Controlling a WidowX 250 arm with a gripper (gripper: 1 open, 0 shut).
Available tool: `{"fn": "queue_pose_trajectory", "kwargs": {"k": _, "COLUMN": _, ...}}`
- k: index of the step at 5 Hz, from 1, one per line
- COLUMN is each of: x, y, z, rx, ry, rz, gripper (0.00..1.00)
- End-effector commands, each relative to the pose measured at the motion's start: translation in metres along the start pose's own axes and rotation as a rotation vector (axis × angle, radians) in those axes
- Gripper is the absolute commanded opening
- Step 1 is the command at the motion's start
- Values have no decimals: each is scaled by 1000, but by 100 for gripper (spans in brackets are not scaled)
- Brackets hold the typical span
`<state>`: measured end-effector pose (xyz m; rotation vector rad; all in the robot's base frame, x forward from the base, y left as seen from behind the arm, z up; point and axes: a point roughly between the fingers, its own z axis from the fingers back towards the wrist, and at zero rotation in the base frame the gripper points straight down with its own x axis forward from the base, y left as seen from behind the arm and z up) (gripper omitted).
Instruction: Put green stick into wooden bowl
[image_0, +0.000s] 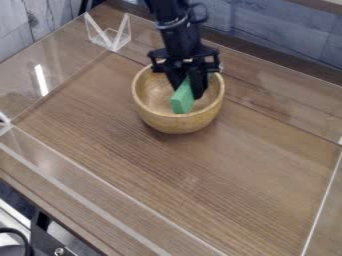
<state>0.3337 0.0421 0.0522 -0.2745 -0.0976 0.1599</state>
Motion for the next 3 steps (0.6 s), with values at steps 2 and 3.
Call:
{"fn": "queue_pose_trajectory", "kwargs": {"k": 2, "x": 6, "y": 15, "z": 6, "rx": 10, "ry": -59, "rz": 24, "gripper": 0}}
{"fn": "queue_pose_trajectory", "kwargs": {"k": 3, "x": 7, "y": 22, "z": 4, "rx": 13, "ry": -69, "rz": 43, "gripper": 0}}
